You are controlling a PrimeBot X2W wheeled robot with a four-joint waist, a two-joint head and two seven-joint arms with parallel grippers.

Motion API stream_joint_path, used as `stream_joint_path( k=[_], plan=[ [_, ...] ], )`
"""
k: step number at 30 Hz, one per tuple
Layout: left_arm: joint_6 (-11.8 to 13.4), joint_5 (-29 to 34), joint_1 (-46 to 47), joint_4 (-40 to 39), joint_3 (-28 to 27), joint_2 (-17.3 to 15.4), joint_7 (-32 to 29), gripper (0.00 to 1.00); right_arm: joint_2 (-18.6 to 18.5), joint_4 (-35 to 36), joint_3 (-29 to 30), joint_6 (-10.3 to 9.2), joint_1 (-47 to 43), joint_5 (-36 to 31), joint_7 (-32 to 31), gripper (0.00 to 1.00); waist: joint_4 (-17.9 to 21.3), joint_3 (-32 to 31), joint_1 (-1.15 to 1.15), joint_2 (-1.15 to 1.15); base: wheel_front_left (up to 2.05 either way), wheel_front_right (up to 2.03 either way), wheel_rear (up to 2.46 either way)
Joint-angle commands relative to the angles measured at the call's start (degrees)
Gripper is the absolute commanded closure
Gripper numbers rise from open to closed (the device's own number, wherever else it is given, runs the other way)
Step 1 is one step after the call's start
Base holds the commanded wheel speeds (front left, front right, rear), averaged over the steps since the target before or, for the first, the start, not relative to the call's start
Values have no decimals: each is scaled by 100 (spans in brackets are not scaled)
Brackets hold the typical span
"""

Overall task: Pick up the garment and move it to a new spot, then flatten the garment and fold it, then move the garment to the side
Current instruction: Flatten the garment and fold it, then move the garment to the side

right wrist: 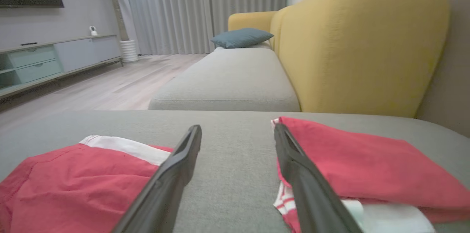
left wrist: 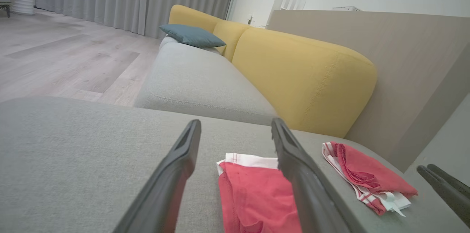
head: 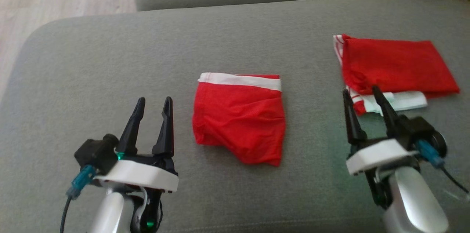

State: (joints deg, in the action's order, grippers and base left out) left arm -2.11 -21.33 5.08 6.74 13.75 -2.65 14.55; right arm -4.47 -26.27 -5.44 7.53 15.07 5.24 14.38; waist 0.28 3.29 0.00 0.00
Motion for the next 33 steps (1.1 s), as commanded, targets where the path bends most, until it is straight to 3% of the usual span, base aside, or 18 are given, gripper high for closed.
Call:
stream_joint_path(
  k=[1,10,17,24,33],
  plan=[
    [-26,53,226,-189,-247,-22,45,0,91,352,16,-4,6,-94,62,0,115,-12,0,0,0,0,0],
    [-93,165,109,-65,-236,-22,45,0,156,961,239,-4,-598,-38,-26,0,294,7,0,0,0,0,0],
    [-113,168,152,-34,-177,-22,45,0,158,1072,221,-4,-655,29,-165,0,201,86,0,0,0,0,0],
    [-129,149,283,61,69,-22,45,0,158,953,-268,-4,-496,356,-702,0,-210,406,0,0,0,0,0],
    [-108,65,456,136,325,-22,45,0,158,204,-642,-4,-67,1152,-1498,0,-900,762,0,0,0,0,0]
  ],
)
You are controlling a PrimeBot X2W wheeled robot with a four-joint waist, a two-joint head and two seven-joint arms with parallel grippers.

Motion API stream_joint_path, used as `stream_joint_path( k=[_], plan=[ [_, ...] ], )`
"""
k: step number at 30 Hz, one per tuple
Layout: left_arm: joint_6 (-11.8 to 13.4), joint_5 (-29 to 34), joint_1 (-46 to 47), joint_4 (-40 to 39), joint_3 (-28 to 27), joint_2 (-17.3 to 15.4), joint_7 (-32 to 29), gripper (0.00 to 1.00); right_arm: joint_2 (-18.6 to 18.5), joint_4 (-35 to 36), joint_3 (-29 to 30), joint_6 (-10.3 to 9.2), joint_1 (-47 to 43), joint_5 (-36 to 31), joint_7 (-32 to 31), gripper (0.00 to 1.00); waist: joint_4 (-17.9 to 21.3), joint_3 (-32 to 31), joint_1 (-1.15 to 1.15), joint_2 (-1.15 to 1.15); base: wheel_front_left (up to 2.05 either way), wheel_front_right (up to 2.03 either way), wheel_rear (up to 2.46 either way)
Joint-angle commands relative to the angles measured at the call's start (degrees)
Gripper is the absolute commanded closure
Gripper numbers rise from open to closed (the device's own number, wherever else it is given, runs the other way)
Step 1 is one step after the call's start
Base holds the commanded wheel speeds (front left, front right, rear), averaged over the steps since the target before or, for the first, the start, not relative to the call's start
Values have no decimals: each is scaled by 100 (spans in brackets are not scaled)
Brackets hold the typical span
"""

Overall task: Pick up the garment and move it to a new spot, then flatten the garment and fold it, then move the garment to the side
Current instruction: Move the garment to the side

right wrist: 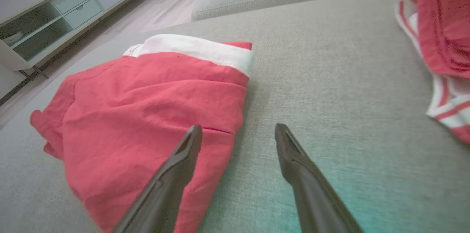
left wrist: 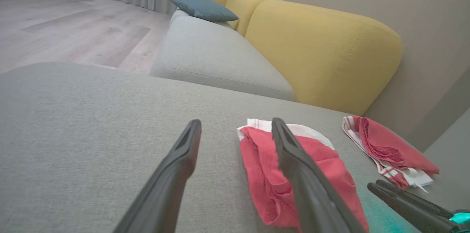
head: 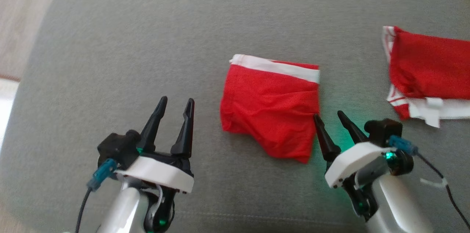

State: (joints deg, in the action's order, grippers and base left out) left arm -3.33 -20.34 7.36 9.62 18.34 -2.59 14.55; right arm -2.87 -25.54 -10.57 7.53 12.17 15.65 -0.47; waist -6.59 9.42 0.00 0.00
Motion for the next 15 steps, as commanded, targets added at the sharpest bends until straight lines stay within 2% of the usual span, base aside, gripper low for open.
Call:
stream_joint_path(
  k=[1,9,13,14,15],
  plan=[
    [21,-44,244,-147,-102,-29,45,0,-1,33,-112,-4,285,260,-69,0,-292,184,0,0,0,0,0],
    [74,-90,312,-145,-10,-29,45,0,-1,-636,-60,-4,703,590,-302,0,-675,377,0,0,0,0,0],
    [93,-95,326,-150,-2,-29,45,0,-1,-962,-109,-4,875,424,-307,0,-759,431,0,0,0,0,0],
    [98,-96,327,-151,-2,-29,45,0,-1,-1026,-128,-4,908,368,-294,41,-764,437,0,0,0,0,0],
    [103,-94,328,-151,-4,-29,45,0,-1,-1078,-145,-4,940,308,-264,100,-762,440,0,0,0,0,0]
  ],
)
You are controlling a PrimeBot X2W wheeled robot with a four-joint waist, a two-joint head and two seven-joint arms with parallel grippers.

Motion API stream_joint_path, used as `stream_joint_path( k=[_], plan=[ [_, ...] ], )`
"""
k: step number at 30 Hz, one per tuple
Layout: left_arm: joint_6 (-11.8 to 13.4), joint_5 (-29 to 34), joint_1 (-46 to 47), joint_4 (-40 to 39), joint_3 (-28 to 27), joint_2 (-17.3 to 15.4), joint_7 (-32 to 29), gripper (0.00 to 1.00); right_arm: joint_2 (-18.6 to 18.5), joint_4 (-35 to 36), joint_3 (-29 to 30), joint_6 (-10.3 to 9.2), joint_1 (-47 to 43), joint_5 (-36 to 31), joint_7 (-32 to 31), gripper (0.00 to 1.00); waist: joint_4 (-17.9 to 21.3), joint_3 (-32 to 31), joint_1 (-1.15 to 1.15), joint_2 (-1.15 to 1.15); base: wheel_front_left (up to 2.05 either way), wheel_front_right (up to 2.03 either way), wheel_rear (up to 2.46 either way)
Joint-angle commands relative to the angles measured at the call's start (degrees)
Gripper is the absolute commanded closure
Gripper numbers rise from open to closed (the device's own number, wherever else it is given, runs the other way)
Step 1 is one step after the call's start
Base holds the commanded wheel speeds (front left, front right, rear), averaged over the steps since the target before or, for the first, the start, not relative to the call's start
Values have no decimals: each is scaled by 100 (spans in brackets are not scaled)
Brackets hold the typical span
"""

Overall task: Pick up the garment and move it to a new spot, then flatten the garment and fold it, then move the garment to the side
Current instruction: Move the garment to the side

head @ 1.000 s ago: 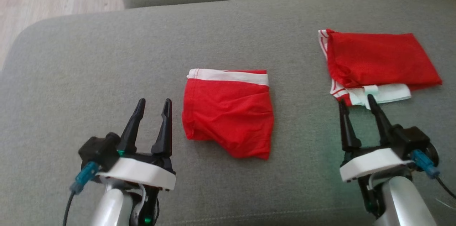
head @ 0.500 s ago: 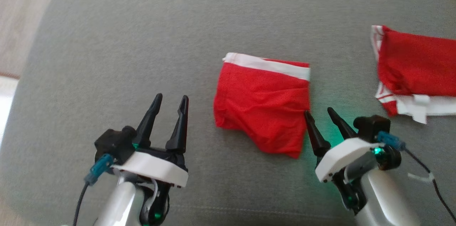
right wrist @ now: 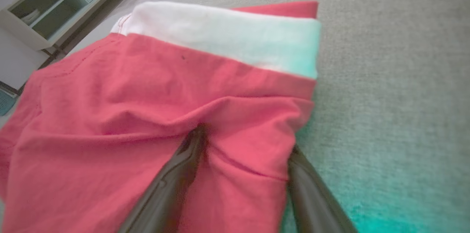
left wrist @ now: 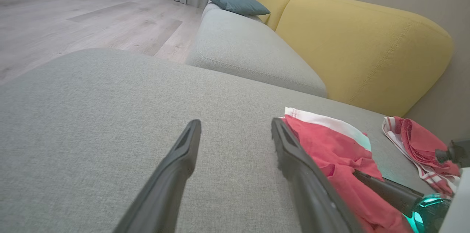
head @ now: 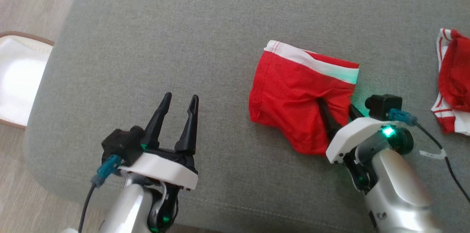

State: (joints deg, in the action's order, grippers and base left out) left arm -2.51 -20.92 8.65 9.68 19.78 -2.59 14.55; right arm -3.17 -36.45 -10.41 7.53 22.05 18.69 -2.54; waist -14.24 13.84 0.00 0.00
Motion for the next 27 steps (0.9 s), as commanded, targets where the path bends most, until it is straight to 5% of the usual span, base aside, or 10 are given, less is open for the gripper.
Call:
stream_joint_path(
  k=[1,10,15,20,27],
  plan=[
    [26,-33,200,-155,-153,-29,45,0,29,-28,-182,-4,-16,-85,-12,100,14,-4,0,0,0,0,0],
    [-2,59,164,-115,-254,-29,45,0,-17,-51,-390,-4,239,-1389,548,100,470,-214,0,0,0,0,0],
    [-45,127,117,-121,-336,-29,45,0,-478,221,-799,-4,376,-1715,609,100,857,-382,0,0,0,0,0],
    [-79,179,97,-161,-405,-29,45,0,-1394,666,-1437,-4,591,-1552,355,100,1244,-413,0,0,0,0,0],
    [-130,207,262,-220,-367,-29,45,0,-3233,1128,-2216,-4,1219,-894,-208,100,1591,-73,0,0,0,0,0]
  ],
)
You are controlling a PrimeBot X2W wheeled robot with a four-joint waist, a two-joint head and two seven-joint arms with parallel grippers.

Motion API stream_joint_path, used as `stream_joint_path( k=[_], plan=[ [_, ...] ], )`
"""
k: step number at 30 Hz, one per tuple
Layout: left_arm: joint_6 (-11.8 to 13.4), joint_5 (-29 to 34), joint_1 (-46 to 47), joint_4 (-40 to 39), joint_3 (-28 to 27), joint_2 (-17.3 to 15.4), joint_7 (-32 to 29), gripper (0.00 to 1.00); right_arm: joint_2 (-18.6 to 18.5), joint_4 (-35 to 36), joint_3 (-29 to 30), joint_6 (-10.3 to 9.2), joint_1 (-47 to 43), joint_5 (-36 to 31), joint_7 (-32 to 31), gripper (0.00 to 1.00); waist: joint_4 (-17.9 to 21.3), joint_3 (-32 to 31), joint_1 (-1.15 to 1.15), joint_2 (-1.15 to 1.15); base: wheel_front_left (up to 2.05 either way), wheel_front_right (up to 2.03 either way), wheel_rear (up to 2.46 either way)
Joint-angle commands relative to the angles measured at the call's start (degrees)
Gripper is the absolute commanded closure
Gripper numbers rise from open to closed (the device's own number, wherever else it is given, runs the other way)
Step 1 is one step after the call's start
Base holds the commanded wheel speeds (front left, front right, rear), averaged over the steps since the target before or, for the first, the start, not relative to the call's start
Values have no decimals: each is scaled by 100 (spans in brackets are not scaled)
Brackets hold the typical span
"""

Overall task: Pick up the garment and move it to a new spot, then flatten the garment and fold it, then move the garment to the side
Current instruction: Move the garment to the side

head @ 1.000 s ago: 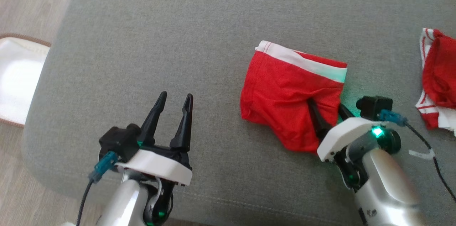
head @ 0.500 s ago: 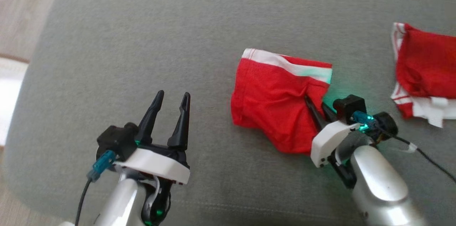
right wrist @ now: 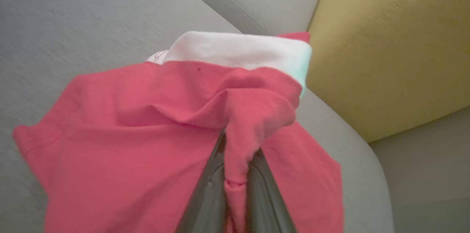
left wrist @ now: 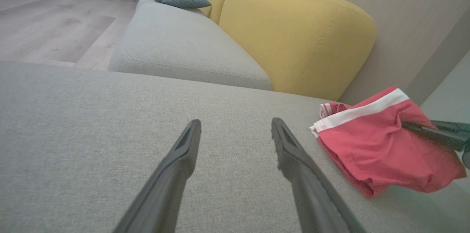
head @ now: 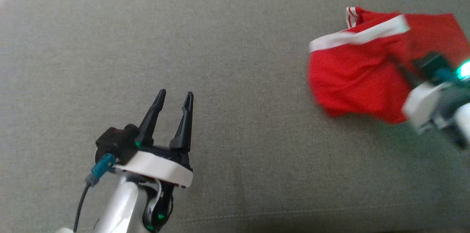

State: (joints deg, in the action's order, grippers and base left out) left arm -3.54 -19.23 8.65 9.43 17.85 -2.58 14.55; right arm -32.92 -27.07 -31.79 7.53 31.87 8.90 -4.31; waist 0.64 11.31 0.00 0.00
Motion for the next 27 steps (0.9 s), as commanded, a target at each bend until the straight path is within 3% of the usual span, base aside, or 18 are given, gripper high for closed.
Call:
stream_joint_path(
  k=[1,6,9,19,27],
  plan=[
    [-29,34,314,-206,-155,-30,45,0,-490,199,-142,-4,351,184,-79,100,121,264,0,0,0,0,0],
    [-49,4,613,-228,12,-30,45,0,-1505,-24,-467,-4,869,307,-211,100,45,657,0,0,0,0,0],
    [-52,-44,741,-233,54,-30,45,0,-1839,-193,-557,-4,1073,325,-288,100,-56,820,0,0,0,0,0],
    [-64,-98,932,-244,-23,-30,45,0,-2147,-563,-487,-4,1402,187,-825,100,-297,1159,0,0,0,0,0],
    [-38,-150,998,-266,-3,-30,45,0,-1980,-753,148,-4,1272,18,-1018,100,-388,1262,0,0,0,0,0]
  ],
)
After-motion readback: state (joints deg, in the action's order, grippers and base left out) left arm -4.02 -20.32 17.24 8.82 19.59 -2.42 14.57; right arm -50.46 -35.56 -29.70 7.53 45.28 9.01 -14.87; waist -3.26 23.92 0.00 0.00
